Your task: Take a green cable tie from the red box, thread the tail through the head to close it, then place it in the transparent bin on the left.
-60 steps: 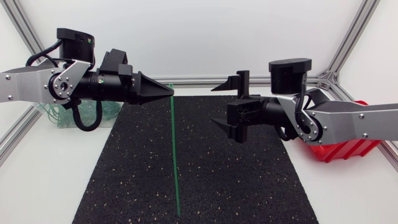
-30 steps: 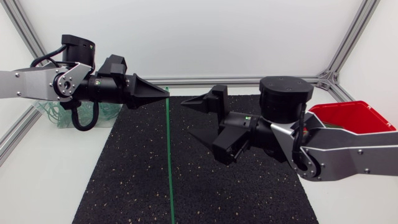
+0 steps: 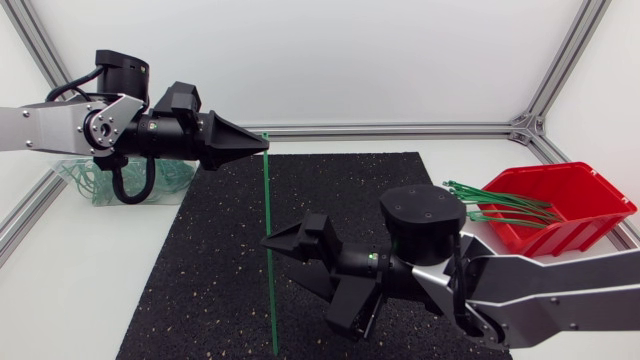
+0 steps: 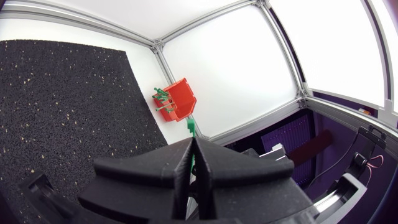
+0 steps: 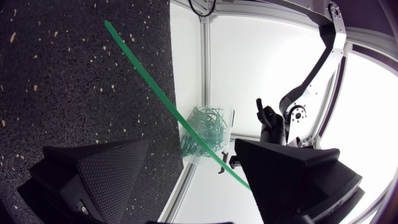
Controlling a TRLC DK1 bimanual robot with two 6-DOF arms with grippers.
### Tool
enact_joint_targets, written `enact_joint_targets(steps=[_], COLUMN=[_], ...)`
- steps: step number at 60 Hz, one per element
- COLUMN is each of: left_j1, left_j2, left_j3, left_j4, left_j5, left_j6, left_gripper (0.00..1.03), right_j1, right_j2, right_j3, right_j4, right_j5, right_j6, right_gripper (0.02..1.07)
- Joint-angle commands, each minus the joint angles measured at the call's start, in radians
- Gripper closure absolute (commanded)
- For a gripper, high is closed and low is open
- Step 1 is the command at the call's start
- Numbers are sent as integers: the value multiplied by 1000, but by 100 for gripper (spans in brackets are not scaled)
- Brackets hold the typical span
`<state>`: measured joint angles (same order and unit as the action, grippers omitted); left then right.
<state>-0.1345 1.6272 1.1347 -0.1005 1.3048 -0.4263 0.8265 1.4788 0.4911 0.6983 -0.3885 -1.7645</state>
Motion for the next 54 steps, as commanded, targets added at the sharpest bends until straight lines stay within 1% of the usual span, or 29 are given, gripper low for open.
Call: enact_joint_targets(steps=[1,9,12,14,17,23,25,28,32,37,40,42,46,48,54], left_j1=[13,22,22,24,22,24,24,24,22,15,15,15,13,13,13], left_j2=[23,33,34,34,34,36,36,37,39,39,39,39,39,39,37], left_j3=[31,30,31,30,30,31,31,31,31,30,31,31,28,28,25], left_j4=[-5,-4,-4,-4,-4,-4,-4,-4,-4,-4,-4,-4,-4,-4,-5], left_j5=[19,27,27,27,27,27,27,27,27,27,27,27,27,27,27], left_j6=[-23,-22,-22,-22,-22,-22,-22,-20,-20,-20,-20,-20,-20,-20,-19], left_gripper=[99,99,99,99,99,99,99,99,99,99,99,99,99,99,99], right_j1=[20,51,65,71,83,99,102,108,118,126,132,135,138,141,154], right_j2=[11,-11,-9,-9,-8,-5,-6,-9,-9,0,2,0,2,2,3], right_j3=[-32,-51,-54,-59,-68,-86,-91,-97,-105,-109,-111,-111,-109,-111,-115], right_j4=[10,-2,-2,-2,0,4,4,4,1,4,6,6,7,7,9], right_j5=[-4,-20,-20,-20,-24,-23,-23,-20,-18,-10,-7,-7,-4,-3,7], right_j6=[-49,-50,-47,-47,-47,-49,-49,-50,-52,-53,-55,-55,-56,-56,-62], right_gripper=[7,18,20,23,35,51,54,55,66,74,84,86,86,89,89])
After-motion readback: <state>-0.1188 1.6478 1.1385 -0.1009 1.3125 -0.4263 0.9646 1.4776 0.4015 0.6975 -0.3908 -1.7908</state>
